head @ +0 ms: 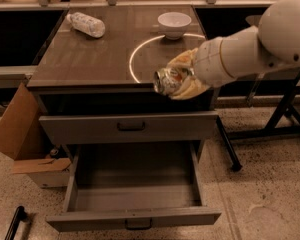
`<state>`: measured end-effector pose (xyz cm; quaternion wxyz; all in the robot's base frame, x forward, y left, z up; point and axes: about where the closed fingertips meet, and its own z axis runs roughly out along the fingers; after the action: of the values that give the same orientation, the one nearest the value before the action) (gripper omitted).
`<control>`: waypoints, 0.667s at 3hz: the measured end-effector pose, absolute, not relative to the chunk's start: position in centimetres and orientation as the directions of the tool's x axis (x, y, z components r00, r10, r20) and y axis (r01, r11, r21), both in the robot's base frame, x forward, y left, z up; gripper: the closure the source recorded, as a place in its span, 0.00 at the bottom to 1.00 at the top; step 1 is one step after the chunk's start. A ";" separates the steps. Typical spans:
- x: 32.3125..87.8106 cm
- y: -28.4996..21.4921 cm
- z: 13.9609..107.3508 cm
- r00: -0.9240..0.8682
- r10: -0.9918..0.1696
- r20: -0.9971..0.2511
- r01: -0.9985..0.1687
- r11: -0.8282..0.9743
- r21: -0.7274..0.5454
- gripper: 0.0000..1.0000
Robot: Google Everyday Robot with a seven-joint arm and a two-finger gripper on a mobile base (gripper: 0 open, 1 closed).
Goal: Pick 7up can from middle drawer and place on counter
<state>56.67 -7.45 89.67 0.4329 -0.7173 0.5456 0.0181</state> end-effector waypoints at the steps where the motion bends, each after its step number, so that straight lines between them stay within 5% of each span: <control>1: 61.2 -9.2 92.6 0.354 -0.779 -0.517 -0.799 0.035 -0.600 1.00; 2: 65.8 -8.9 93.7 0.311 -0.760 -0.571 -0.812 0.100 -0.575 1.00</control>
Offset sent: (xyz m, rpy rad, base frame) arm 0.1493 -0.0143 0.0537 0.1553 0.0631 -0.1535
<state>65.76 -8.88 93.70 0.4541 -0.6704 0.5862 0.0288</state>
